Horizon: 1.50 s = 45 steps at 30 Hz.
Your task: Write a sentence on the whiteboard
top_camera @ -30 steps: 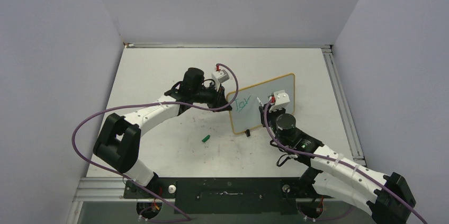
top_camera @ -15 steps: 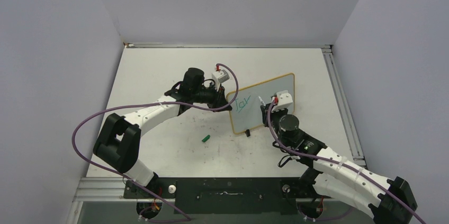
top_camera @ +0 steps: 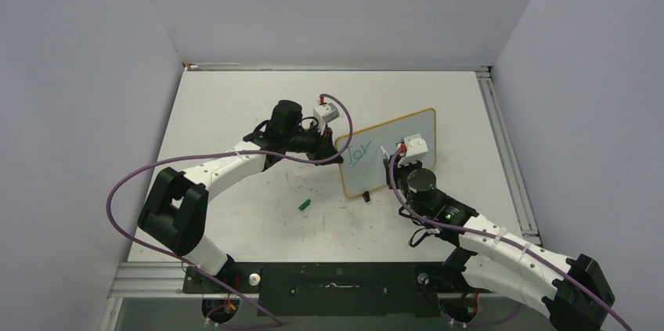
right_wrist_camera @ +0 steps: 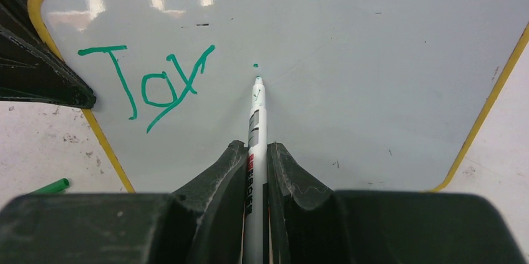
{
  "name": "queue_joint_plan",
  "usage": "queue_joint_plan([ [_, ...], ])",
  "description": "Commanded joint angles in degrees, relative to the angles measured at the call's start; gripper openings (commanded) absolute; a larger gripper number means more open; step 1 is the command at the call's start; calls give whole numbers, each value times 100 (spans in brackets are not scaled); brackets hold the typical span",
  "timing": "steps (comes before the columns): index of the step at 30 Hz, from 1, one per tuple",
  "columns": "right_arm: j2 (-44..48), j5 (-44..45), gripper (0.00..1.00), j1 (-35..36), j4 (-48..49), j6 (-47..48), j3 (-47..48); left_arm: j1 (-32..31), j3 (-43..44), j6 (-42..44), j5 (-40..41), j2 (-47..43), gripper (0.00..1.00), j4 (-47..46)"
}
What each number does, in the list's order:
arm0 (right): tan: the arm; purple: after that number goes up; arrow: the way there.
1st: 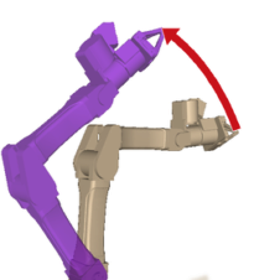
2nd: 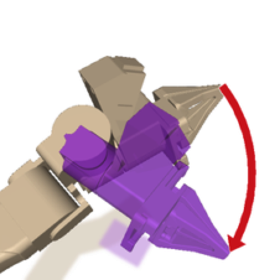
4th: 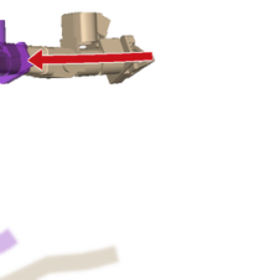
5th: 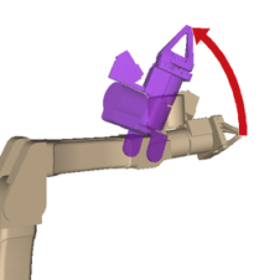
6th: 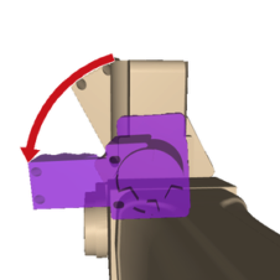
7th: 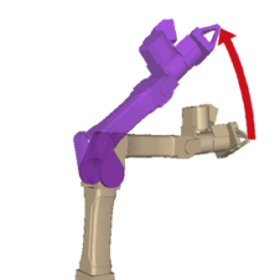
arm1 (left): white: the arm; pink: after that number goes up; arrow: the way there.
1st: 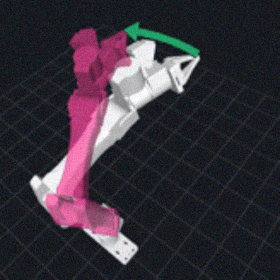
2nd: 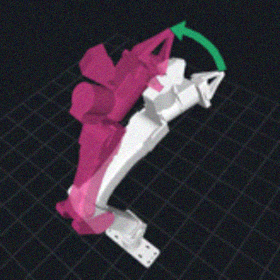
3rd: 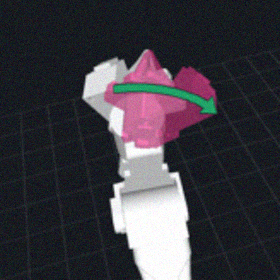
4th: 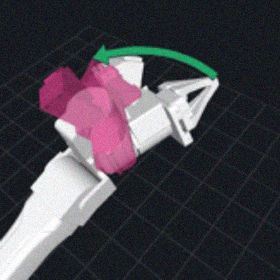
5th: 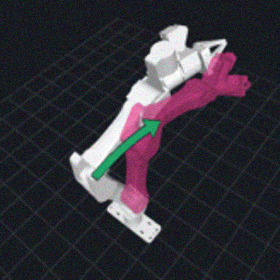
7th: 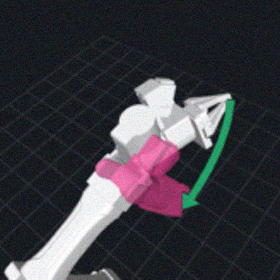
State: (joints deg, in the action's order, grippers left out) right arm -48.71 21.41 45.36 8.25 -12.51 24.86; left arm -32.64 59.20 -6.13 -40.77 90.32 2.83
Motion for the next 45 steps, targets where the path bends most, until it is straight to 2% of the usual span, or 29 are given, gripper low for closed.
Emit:
queue_joint_plan([
  [1, -70, -47, 5, 12, 172, -36, -20, -102, 111, 130, -28, -56, 0, 306],
  [17, 2, 294, 5, 16, 136, 64, 107, -93, 120, 150, -62, -24, 0, 323],
  [31, -74, 153, 5, 24, 56, -156, -48, -93, 129, 156, -60, -52, 0, 332],
  [45, -89, 439, 5, 438, -29, -509, -295, -93, 132, 156, -52, -66, 0, 339],
])
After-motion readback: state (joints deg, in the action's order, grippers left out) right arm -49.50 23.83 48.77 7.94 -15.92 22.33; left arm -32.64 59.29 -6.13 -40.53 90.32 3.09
